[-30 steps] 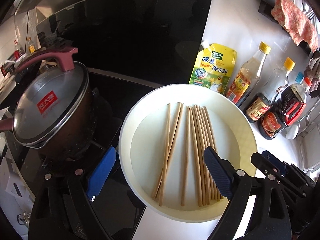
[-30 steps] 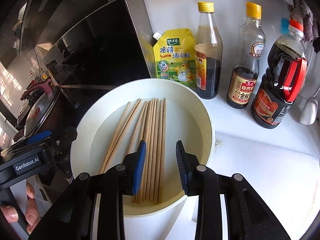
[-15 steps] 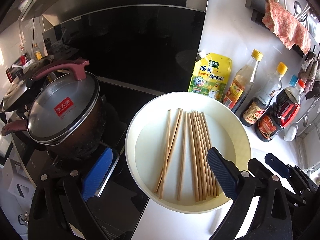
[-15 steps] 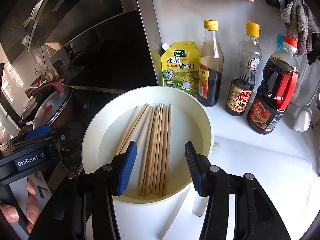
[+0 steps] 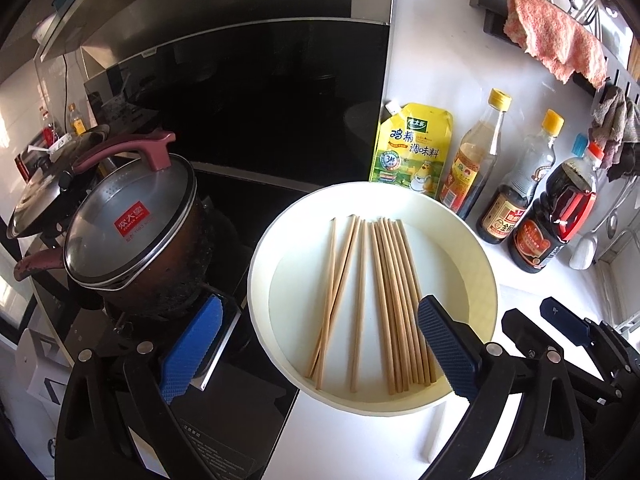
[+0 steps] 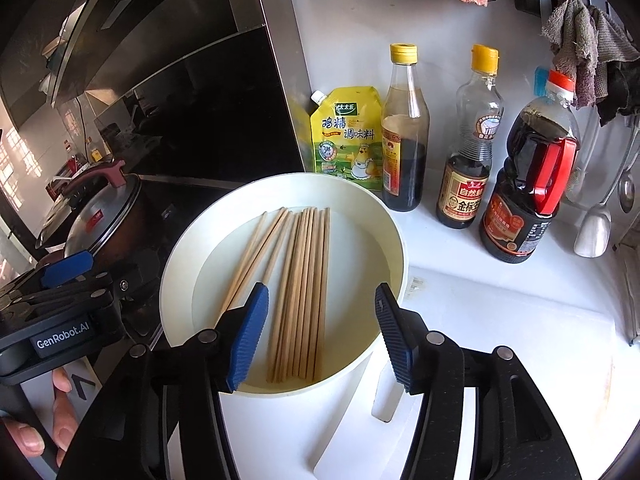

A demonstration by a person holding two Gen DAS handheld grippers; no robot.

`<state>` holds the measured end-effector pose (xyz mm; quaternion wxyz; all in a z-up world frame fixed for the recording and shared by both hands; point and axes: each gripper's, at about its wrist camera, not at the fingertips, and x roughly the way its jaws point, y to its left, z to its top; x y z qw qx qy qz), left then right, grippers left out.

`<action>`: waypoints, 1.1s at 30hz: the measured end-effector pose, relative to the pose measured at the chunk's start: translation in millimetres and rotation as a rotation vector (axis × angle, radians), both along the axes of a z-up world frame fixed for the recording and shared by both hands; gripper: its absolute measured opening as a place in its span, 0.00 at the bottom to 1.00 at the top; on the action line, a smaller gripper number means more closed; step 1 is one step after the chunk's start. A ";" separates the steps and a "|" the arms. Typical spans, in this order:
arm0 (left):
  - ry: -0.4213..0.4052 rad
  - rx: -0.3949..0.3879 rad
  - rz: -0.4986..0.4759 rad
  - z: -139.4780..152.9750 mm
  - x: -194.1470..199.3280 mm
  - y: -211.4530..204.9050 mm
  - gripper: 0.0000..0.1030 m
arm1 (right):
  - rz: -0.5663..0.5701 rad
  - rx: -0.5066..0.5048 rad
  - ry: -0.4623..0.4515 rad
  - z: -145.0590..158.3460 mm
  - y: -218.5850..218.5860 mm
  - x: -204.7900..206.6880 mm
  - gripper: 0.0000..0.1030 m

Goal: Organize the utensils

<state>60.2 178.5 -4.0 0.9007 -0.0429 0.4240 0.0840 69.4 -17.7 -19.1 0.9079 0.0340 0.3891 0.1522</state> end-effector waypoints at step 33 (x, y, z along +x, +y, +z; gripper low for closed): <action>-0.003 0.029 0.019 6.7 -10.1 -10.2 0.94 | -0.007 -0.008 -0.008 4.3 -11.2 -9.5 0.55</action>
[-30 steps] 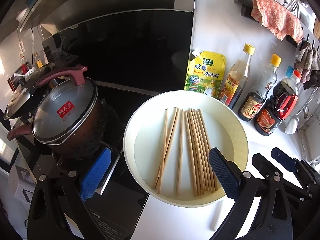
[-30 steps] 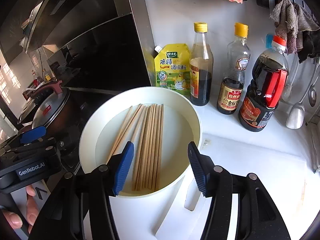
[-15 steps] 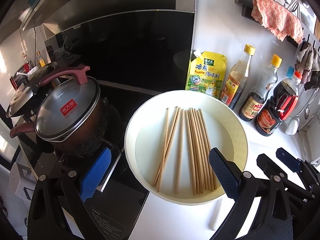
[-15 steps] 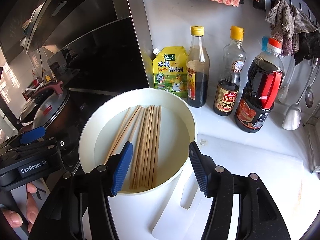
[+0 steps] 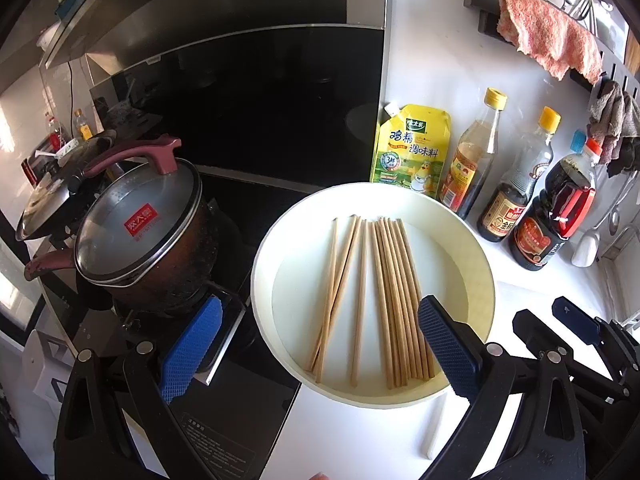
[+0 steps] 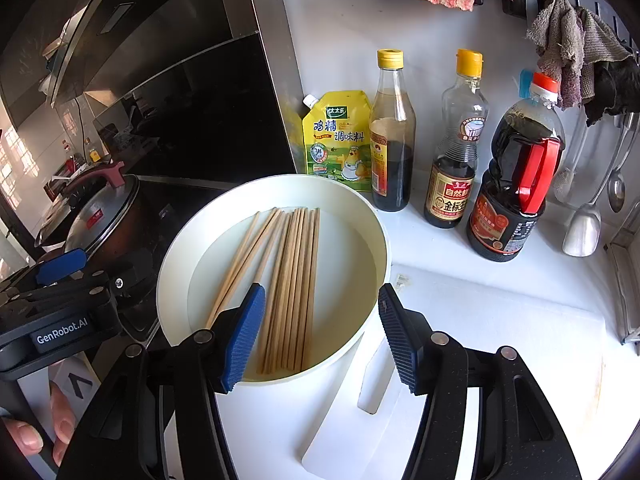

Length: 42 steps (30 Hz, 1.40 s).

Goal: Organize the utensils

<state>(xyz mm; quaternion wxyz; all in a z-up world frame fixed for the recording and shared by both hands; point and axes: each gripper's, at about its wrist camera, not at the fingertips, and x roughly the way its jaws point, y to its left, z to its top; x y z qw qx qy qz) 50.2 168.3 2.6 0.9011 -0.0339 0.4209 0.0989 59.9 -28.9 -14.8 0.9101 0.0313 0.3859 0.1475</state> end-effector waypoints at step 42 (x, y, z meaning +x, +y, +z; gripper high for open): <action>-0.013 0.006 -0.004 4.5 -1.6 -2.2 0.94 | 0.001 0.005 -0.001 0.3 3.9 -4.5 0.55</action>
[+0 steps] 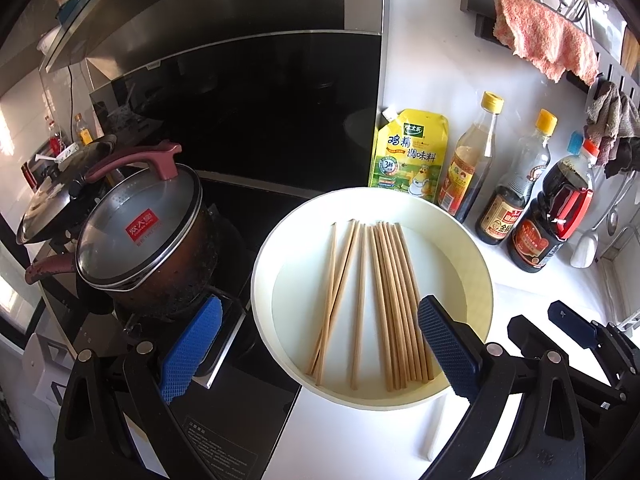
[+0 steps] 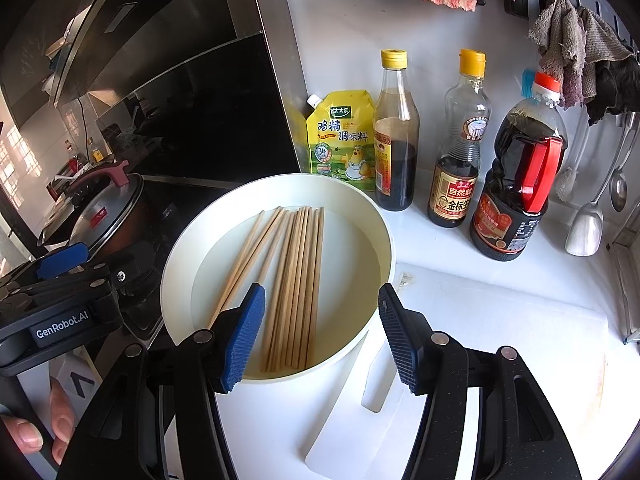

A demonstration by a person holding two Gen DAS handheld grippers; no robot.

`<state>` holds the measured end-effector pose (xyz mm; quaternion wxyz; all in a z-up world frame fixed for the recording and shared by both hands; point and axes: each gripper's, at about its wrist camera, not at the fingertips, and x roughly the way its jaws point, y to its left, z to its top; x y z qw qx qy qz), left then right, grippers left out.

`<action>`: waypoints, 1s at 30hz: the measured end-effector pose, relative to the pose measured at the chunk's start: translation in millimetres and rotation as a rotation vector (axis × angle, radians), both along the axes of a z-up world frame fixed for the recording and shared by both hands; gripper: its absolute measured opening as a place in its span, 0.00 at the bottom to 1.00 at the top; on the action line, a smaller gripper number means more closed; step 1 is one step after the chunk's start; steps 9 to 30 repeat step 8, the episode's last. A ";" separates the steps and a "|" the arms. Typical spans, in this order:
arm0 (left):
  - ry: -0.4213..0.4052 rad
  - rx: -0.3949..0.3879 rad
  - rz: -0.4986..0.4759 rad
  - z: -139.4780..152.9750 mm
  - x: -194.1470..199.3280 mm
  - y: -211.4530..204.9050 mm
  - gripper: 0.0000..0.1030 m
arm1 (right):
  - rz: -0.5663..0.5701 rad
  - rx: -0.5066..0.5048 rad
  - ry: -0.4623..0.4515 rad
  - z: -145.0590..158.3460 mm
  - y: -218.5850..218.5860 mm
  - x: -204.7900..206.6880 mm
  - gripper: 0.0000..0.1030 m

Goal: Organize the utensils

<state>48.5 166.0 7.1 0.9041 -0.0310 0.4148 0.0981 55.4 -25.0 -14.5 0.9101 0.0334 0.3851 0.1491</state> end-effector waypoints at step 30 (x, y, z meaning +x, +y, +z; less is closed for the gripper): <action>0.020 0.002 0.010 -2.5 -0.6 -2.0 0.94 | -0.004 0.008 -0.004 1.1 -2.1 -2.4 0.56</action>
